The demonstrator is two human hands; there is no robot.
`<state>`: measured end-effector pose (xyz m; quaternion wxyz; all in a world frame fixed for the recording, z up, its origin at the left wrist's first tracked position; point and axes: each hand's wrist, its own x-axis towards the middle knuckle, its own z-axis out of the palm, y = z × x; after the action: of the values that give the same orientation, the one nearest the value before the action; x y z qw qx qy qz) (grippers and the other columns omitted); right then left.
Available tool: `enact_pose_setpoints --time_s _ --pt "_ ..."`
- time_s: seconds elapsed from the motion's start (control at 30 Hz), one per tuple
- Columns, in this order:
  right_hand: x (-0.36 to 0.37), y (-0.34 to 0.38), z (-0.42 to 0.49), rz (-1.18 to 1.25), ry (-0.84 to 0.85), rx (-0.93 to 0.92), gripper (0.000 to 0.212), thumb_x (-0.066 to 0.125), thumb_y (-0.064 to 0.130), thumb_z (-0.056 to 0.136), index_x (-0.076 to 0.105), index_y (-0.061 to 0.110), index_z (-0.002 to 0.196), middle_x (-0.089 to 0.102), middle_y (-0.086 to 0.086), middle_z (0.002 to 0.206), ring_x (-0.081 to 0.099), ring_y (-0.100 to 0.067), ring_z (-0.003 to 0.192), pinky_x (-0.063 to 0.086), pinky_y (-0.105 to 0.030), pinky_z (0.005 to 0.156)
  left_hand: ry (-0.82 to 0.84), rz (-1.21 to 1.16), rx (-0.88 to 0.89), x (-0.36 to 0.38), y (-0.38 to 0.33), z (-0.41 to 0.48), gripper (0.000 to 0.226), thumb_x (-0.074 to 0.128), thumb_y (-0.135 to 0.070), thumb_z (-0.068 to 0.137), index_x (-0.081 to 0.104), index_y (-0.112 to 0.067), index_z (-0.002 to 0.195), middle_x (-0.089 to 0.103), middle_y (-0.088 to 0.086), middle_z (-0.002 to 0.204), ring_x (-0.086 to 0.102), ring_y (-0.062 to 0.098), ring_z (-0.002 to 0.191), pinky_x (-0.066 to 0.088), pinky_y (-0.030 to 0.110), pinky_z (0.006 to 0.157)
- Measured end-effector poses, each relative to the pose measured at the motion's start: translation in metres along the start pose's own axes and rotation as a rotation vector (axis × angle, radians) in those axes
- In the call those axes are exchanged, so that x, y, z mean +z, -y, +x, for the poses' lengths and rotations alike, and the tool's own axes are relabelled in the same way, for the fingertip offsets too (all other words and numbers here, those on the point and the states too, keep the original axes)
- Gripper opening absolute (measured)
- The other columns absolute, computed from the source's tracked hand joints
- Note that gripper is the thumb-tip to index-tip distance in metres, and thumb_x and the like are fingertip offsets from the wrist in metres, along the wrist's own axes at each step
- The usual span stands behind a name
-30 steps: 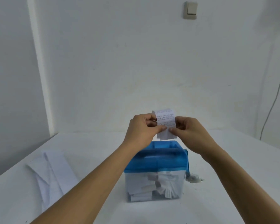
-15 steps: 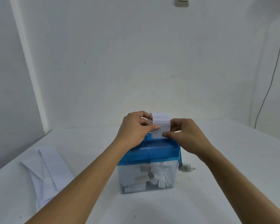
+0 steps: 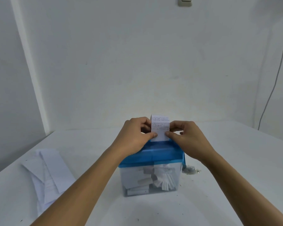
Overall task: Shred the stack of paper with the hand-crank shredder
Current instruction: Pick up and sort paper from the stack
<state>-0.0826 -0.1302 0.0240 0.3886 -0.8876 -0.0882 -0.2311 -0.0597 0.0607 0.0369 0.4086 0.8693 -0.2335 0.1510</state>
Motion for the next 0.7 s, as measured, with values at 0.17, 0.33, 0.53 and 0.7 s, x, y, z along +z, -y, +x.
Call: enact_pose_setpoints --time_s 0.17,0.33,0.53,0.7 --pt "-0.004 0.001 -0.001 -0.077 0.005 -0.009 0.021 0.06 0.023 0.099 0.069 0.023 0.118 0.063 0.017 0.102 0.057 0.002 0.087 0.041 -0.001 0.061 0.064 0.063 -0.02 0.001 0.003 0.001 0.007 0.074 -0.037 0.092 0.07 -0.033 0.096 0.066 -0.025 0.094 0.062 -0.01 0.089 0.055 0.017 0.083" --pt "0.0 -0.002 -0.009 -0.075 0.011 0.006 0.022 0.057 0.024 0.101 0.068 0.023 0.12 0.065 0.013 0.112 0.057 -0.007 0.098 0.042 0.002 0.063 0.076 0.115 -0.059 0.004 0.005 0.001 0.01 0.072 -0.045 0.09 0.072 -0.035 0.094 0.07 -0.018 0.106 0.064 0.002 0.102 0.055 0.039 0.095" --pt "0.004 -0.004 -0.013 -0.066 -0.054 -0.002 0.021 0.058 0.027 0.1 0.066 0.026 0.12 0.058 0.013 0.114 0.057 -0.005 0.098 0.046 -0.01 0.08 0.099 0.16 -0.077 0.003 -0.002 -0.001 0.015 0.069 -0.047 0.093 0.064 -0.039 0.081 0.069 -0.016 0.107 0.064 0.006 0.102 0.054 0.038 0.093" --pt "-0.003 -0.031 -0.047 0.141 -0.168 0.058 0.034 0.052 0.001 0.097 0.065 0.027 0.114 0.064 0.01 0.11 0.059 0.0 0.103 0.046 -0.007 0.072 0.104 0.21 -0.064 0.004 -0.003 -0.002 0.021 0.065 -0.044 0.096 0.057 -0.038 0.078 0.066 -0.019 0.11 0.06 0.004 0.1 0.047 0.028 0.078"
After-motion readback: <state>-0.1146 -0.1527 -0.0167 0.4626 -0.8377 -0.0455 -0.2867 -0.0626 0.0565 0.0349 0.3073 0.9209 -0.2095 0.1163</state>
